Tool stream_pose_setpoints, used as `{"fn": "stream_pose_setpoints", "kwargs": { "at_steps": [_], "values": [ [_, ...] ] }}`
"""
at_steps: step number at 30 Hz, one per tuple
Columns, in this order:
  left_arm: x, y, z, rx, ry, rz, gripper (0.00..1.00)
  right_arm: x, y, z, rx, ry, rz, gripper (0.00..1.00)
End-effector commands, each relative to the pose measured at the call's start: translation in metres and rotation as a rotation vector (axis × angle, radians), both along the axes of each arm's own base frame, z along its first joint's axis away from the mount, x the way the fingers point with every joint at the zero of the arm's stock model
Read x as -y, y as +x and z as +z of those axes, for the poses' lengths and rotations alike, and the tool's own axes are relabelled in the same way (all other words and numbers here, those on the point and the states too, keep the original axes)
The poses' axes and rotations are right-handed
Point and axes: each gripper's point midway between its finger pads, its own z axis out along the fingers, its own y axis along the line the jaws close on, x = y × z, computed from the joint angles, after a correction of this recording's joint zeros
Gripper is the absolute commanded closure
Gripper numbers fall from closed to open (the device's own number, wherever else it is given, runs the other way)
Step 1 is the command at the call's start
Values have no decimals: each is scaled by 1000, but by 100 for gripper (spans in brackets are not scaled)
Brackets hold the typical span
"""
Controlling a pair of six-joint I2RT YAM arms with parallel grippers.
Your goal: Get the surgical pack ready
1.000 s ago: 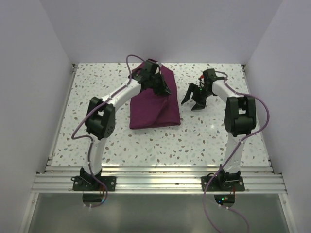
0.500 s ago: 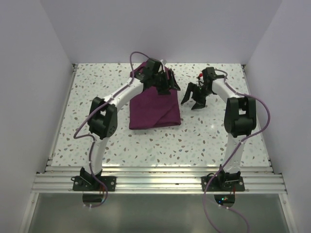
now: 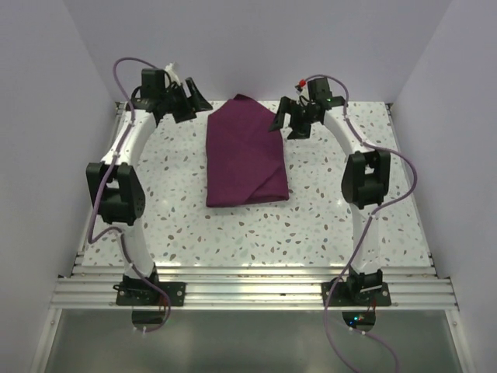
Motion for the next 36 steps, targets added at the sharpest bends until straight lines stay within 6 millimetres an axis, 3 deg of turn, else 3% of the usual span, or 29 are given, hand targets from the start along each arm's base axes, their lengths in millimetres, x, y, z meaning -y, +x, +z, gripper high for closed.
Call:
{"fn": "stream_pose_setpoints", "kwargs": {
  "at_steps": [1, 2, 3, 5, 6, 9, 16, 22, 24, 32, 36],
  "values": [
    [-14, 4, -61, -57, 72, -116, 21, 4, 22, -26, 2, -22, 4, 6],
    [-19, 13, -73, -62, 80, -116, 21, 4, 31, -24, 38, -32, 21, 6],
    [-25, 19, -76, -53, 84, -111, 21, 5, 36, -41, 31, -53, 17, 6],
    [-30, 36, -84, -14, 82, -92, 21, 4, 50, -48, 74, -48, 11, 6],
    [-34, 43, -88, -2, 90, -61, 21, 7, 56, -63, 71, -75, -7, 7],
    [-40, 64, -103, 34, 100, -14, 21, 10, 74, -80, 100, -93, -44, 12],
    [-38, 75, -165, -48, 68, 9, 21, 8, 93, -92, 121, -84, -68, 16],
    [-30, 89, -206, -93, -5, 12, 22, 0, 98, -120, 84, -47, -89, 21],
    [-28, 95, -207, -75, -34, 21, 23, 0, 98, -130, 71, -48, -97, 22],
    [-28, 124, -222, -44, -122, 89, 22, -8, 122, -135, 113, 5, -145, 24],
    [-23, 128, -229, -54, -170, 90, 26, -14, 122, -143, 105, 22, -135, 28]
  ]
}}
